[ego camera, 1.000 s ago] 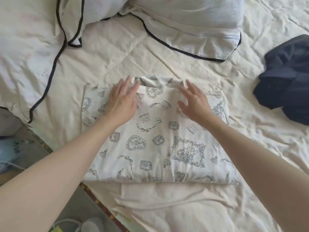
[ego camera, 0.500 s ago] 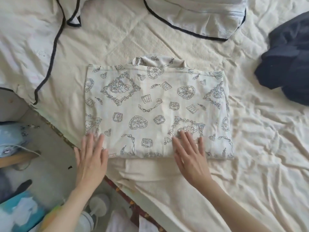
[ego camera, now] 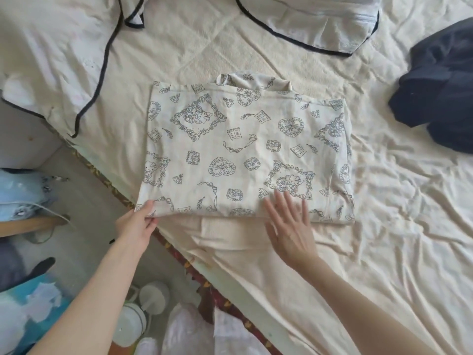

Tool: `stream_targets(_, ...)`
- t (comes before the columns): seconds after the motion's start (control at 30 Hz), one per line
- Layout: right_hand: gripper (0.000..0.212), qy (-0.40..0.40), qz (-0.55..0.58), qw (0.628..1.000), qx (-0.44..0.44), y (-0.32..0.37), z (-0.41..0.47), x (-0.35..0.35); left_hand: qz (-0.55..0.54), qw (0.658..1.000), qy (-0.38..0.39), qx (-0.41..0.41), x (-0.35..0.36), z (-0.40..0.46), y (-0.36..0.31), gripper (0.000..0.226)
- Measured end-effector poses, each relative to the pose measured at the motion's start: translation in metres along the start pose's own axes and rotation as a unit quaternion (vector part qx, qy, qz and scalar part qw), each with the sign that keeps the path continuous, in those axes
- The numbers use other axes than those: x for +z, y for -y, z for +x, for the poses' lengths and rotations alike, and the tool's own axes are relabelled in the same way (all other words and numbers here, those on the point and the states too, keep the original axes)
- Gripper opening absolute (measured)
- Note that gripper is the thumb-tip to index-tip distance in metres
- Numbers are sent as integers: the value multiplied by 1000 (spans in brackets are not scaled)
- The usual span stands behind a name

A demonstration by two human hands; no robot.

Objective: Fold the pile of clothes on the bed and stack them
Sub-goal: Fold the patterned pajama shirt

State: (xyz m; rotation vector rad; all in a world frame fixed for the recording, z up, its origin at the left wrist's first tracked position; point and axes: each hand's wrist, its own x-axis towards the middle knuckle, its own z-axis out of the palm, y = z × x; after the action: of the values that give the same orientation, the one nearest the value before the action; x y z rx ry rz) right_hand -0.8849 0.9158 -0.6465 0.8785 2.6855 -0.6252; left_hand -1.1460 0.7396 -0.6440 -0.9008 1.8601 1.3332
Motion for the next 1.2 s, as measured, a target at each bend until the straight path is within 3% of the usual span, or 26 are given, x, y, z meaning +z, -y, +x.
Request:
stream_targets(0.23, 55, 129, -22, 991, 29, 24, 19, 17, 119, 971, -9, 206, -1, -46, -21, 8)
stream_targets(0.3, 46, 134, 52, 989, 24, 24, 23, 7, 155, 953, -11, 262, 12, -63, -23, 18)
stream_targets(0.37, 36, 119, 221, 966, 68, 20, 26, -8, 204, 924, -19, 322, 34, -87, -26, 24)
stream_targets(0.47, 26, 55, 498, 839, 213, 5, 24, -36, 256, 870, 19, 421, 83, -128, -24, 14)
stream_targets(0.53, 21, 10, 646, 711, 279, -12, 16, -51, 276, 822, 92, 490, 122, -156, -10, 10)
stream_targets(0.6, 28, -47, 761, 573, 299, -34, 9, -61, 300, 774, 157, 534, 159, -178, 15, 7)
stream_targets(0.63, 34, -72, 790, 526, 306, -45, 5, -63, 319, 749, 186, 550, 175, -186, 30, 5)
stream_targets(0.7, 43, -105, 808, 479, 328, -68, -2, -65, 374, 699, 277, 544, 197, -194, 62, 14)
stream_targets(0.73, 45, -113, 804, 475, 338, -77, -6, -64, 407, 671, 331, 525, 202, -194, 77, 22)
stream_targets(0.8, 42, -109, 784, 502, 349, -90, -13, -63, 461, 621, 393, 497, 202, -188, 96, 38)
stream_targets(0.9, 24, -89, 730, 582, 348, -98, -16, -59, 496, 569, 347, 556, 181, -168, 96, 41)
stream_targets(1.03, 20, -73, 646, 653, 390, -101, 0, -58, 541, 566, 215, 584, 141, -130, 86, 48)
stream_targets(1.1, 14, -68, 625, 671, 394, -100, 9, -59, 581, 575, 209, 536, 130, -117, 84, 56)
stream_targets(1.2, 20, -100, 578, 716, 378, -105, 12, -59, 620, 534, 248, 519, 126, -108, 91, 66)
